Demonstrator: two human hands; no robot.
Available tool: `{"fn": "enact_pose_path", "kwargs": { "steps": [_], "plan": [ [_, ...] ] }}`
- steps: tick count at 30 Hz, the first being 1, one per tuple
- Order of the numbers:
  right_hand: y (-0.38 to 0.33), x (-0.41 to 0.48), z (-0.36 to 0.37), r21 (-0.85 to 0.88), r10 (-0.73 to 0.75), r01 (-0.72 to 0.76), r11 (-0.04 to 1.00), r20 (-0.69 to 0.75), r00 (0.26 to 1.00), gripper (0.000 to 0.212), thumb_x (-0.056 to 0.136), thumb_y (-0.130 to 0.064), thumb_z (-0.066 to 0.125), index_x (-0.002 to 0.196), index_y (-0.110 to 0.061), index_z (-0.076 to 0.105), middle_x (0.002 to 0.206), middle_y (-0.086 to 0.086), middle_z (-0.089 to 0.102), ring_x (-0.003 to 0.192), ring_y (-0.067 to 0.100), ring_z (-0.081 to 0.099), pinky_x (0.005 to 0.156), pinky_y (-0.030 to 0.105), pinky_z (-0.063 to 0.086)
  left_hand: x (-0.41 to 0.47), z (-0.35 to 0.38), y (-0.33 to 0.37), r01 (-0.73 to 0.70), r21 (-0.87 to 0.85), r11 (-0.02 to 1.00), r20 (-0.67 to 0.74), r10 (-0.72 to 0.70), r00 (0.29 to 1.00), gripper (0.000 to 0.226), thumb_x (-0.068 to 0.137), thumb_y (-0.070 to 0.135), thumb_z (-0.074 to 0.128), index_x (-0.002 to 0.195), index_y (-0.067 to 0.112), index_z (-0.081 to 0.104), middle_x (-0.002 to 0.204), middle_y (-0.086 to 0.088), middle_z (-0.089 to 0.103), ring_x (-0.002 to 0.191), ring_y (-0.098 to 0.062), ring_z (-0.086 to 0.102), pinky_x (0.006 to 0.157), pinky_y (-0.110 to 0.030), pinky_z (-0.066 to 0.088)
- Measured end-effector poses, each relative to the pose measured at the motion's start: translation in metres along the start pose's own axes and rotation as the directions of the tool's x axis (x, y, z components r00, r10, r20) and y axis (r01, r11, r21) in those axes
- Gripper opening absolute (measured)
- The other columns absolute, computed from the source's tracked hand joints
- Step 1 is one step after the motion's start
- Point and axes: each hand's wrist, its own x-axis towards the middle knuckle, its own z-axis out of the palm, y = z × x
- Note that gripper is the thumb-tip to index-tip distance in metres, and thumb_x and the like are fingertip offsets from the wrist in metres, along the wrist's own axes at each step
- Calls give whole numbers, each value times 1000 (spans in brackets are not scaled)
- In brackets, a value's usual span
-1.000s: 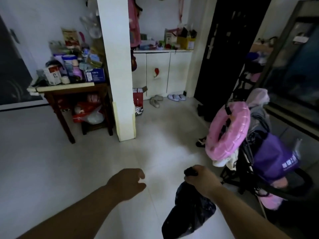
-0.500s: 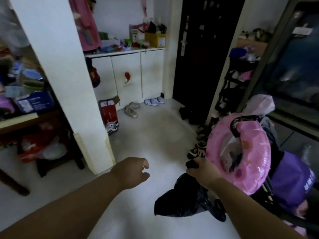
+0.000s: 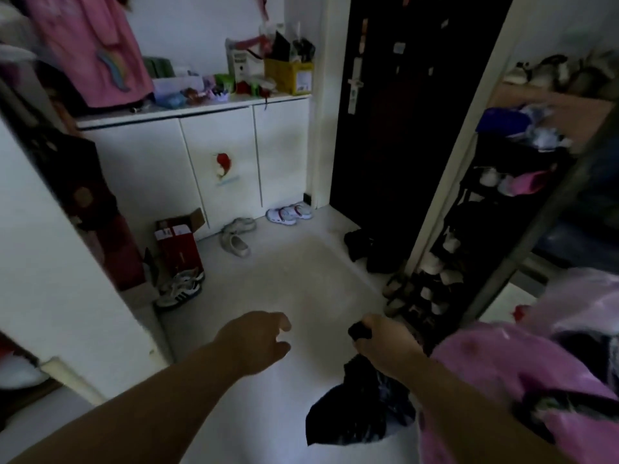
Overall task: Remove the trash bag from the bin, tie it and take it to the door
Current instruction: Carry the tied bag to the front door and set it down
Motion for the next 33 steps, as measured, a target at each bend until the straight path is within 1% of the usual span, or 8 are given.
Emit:
{"fn": "enact_pose_path", "kwargs": {
  "steps": [5, 8, 10, 14, 18, 25, 28, 33],
  "plan": [
    [6, 111, -39, -14, 35, -35, 999, -1, 999, 24, 89, -19, 48, 90, 4, 56, 88, 24, 62, 90, 39, 61, 62, 33, 41, 118, -28, -6, -14, -55, 998, 4, 15, 1000, 39, 84, 42, 57, 120, 28, 54, 123, 0, 62, 112, -15, 56, 91, -25, 41],
    [11, 182, -58, 32, 69, -68, 997, -27, 997, 17, 89, -25, 51, 90, -10, 59, 86, 6, 63, 81, 22, 60, 64, 28, 48, 198, -43, -20, -40, -60, 997, 42, 42, 998, 41, 85, 42, 56, 123, 27, 52, 127, 0, 59, 114, -14, 54, 91, -24, 40],
    [14, 224, -69, 51, 100, -98, 994, -42, 994, 19, 90, -26, 50, 73, -18, 51, 72, -3, 54, 68, 14, 53, 51, 20, 39, 246, -55, -30, -74, -46, 996, 57, 77, 995, 42, 85, 41, 57, 124, 25, 52, 128, -1, 58, 116, -14, 54, 94, -23, 40],
    [29, 318, -99, 109, 214, -203, 973, -105, 971, 17, 90, -27, 49, 84, -13, 57, 81, 3, 60, 71, 16, 54, 54, 22, 39, 358, -91, -45, -129, -45, 991, 94, 133, 987, 43, 84, 42, 58, 123, 24, 53, 127, -1, 60, 114, -14, 55, 95, -23, 42],
    [35, 393, -139, 156, 266, -243, 957, -152, 952, 22, 90, -22, 48, 71, -13, 54, 67, 1, 55, 58, 12, 49, 47, 21, 31, 454, -132, -44, -175, -28, 984, 106, 177, 979, 43, 84, 42, 58, 123, 24, 54, 127, -2, 59, 115, -16, 54, 94, -26, 43],
    [70, 531, -186, 212, 320, -281, 936, -181, 930, 28, 89, -26, 53, 112, -12, 57, 109, 8, 65, 83, 18, 57, 57, 22, 43, 613, -160, -30, -225, 17, 974, 143, 220, 965, 41, 84, 42, 58, 121, 25, 55, 125, -3, 61, 113, -17, 56, 91, -26, 42],
    [95, 606, -208, 237, 322, -283, 929, -144, 936, 29, 89, -25, 54, 114, -10, 57, 113, 10, 63, 96, 22, 59, 77, 25, 47, 690, -165, -22, -227, 47, 973, 150, 218, 964, 41, 85, 41, 57, 122, 23, 54, 124, -3, 61, 114, -16, 54, 93, -25, 40],
    [125, 702, -241, 305, 345, -312, 900, -61, 937, 31, 87, -28, 59, 113, -10, 59, 108, 7, 63, 98, 21, 60, 81, 27, 47, 800, -187, -3, -207, 35, 978, 194, 196, 961, 39, 88, 41, 53, 123, 24, 52, 127, -3, 58, 116, -18, 52, 95, -26, 38]
  ]
}}
